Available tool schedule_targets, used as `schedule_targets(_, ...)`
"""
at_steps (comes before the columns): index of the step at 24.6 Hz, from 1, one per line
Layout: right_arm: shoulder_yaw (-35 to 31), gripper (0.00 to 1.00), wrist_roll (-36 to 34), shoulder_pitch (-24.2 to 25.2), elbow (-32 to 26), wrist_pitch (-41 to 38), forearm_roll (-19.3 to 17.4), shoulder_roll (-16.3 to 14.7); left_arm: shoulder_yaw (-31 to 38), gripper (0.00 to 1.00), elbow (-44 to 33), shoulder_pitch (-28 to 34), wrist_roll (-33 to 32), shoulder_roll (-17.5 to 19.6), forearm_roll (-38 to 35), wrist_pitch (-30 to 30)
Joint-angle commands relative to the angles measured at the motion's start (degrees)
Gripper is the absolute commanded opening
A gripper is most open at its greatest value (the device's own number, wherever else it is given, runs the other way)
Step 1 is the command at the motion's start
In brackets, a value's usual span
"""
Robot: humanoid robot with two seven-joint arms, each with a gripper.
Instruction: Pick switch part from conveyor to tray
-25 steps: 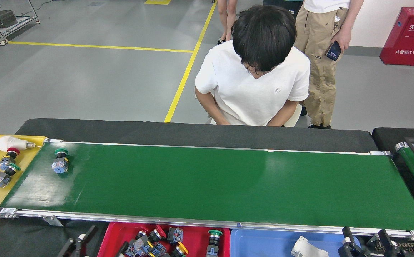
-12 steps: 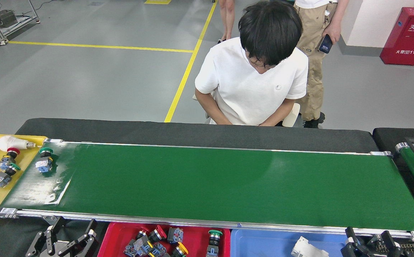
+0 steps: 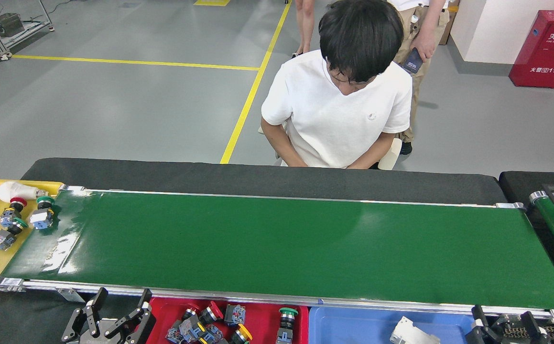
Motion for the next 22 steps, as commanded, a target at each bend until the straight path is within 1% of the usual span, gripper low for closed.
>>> schedule_targets(1,-0.4,0.99,-0.4,0.3,-0.7,-1.7,-0.1,-0.1,-0.8,1.00,-1.4,-0.2,0.1,-0.4,-0.2,1.1)
schedule_targets(4,-0.4,0.99,-0.4,0.8,-0.9,-3.9,-0.1,0.0,-1.1,1.00,-3.3,0.5,0.1,-0.5,0.0,1.0)
schedule_targets(10,-0.5,0.99,-0.3,0.8,-0.7,-4.1,-0.1,-0.1,0.0,1.00,-4.3,1.9,0.0,-0.4,0.0,1.1)
schedule_targets(13,-0.4,0.99,-0.3,0.6,-0.6,-4.1,-0.1,-0.2,2.5,1.00,-7.1,6.8,-0.2,-0.2,-0.1,0.9)
schedule_targets(16,-0.4,0.99,-0.3,0.4,-0.6,-5.1,-0.1,-0.2,4.3,1.00,-8.8,9.9,-0.3,-0.1,-0.3,0.8)
schedule_targets(22,-0.6,0.99,-0.2,0.5,-0.2,-6.1,-0.1,-0.2,4.7,1.00,-8.8,9.5,-3.1,-0.1,-0.7,0.3)
